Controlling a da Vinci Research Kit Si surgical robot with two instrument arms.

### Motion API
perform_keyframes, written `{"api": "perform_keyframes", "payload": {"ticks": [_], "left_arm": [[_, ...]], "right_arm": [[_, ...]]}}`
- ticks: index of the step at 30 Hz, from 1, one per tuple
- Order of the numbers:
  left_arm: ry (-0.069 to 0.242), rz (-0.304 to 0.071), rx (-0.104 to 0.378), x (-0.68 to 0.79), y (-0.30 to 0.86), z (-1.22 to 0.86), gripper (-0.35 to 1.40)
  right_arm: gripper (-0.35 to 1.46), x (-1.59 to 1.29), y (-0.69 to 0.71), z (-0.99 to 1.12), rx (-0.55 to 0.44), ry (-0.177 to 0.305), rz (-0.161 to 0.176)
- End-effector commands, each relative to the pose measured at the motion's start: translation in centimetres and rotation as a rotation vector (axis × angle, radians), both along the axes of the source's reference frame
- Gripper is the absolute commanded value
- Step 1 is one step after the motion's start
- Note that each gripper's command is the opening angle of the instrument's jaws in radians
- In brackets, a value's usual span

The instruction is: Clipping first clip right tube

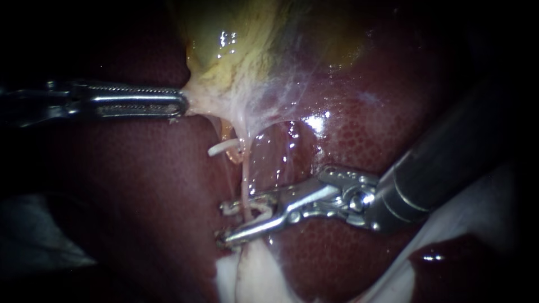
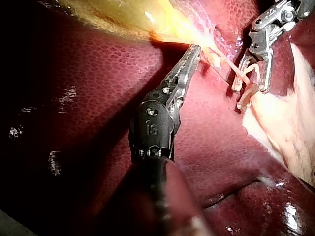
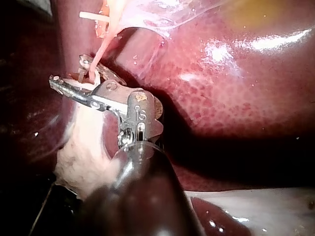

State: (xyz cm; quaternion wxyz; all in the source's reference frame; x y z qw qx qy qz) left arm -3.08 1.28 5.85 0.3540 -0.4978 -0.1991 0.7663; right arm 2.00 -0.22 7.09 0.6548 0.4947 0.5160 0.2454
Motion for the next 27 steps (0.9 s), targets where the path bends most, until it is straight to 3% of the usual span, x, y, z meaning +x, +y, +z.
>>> {"api": "perform_keyframes", "payload": {"ticks": [1, 9, 18, 27], "left_arm": [[0.001, 0.0, 0.0, 0.0, 0.0, 0.0, -0.35], [0.0, 0.0, 0.0, 0.0, 0.0, 0.0, -0.35], [0.0, 0.0, 0.0, 0.01, 0.0, 0.0, -0.35], [0.0, 0.0, 0.0, 0.01, 0.01, 0.0, -0.35]], "right_arm": [[0.49, 0.0, 0.01, -0.01, 0.003, 0.008, 0.004], [0.47, -0.02, 0.07, -0.24, 0.041, 0.045, 0.022], [0.37, -0.01, 0.06, -0.35, 0.073, 0.043, 0.012], [-0.13, -0.08, 0.05, -0.35, 0.116, 0.026, 0.006]]}}
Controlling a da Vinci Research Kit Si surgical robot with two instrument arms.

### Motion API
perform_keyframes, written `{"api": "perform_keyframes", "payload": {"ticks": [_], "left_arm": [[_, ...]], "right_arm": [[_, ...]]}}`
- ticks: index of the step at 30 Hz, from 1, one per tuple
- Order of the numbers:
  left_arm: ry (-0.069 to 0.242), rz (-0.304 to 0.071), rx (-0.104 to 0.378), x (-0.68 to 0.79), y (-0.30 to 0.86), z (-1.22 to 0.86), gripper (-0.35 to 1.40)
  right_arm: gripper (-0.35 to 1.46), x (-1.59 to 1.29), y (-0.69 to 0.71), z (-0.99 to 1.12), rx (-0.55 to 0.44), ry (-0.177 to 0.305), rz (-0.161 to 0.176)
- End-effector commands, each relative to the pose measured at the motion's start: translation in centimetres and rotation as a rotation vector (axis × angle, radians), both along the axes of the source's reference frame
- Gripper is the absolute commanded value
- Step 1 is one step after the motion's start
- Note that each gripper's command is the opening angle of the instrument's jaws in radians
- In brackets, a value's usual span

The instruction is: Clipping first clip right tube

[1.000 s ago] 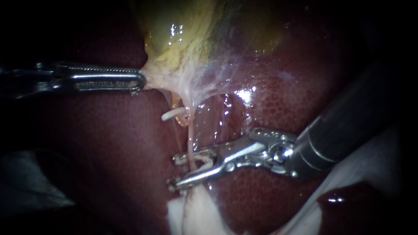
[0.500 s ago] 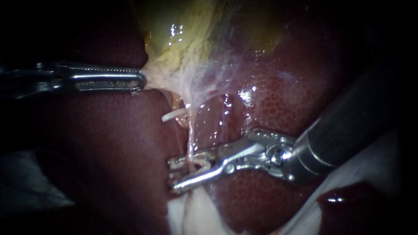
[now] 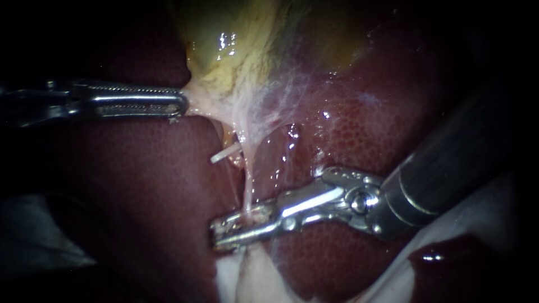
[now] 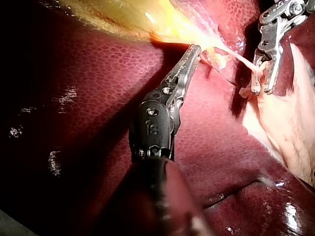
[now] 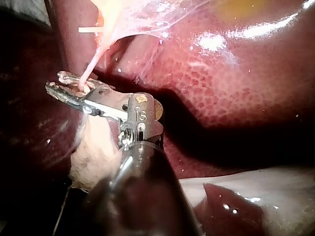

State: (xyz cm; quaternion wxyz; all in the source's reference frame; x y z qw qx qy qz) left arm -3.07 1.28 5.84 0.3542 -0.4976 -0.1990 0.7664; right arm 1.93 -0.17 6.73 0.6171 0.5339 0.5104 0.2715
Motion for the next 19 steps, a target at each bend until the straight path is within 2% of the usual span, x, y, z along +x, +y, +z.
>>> {"api": "perform_keyframes", "payload": {"ticks": [1, 3, 19], "left_arm": [[0.0, 0.0, 0.0, 0.0, 0.0, 0.0, -0.35], [0.0, 0.0, 0.0, 0.0, 0.0, 0.0, -0.35], [-0.001, 0.0, 0.0, 0.0, 0.0, 0.0, -0.35]], "right_arm": [[-0.19, -0.01, 0.0, 0.0, 0.003, -0.001, -0.001], [-0.35, -0.01, 0.0, 0.0, 0.014, -0.006, -0.002], [-0.35, -0.05, -0.02, 0.01, 0.03, -0.011, -0.006]]}}
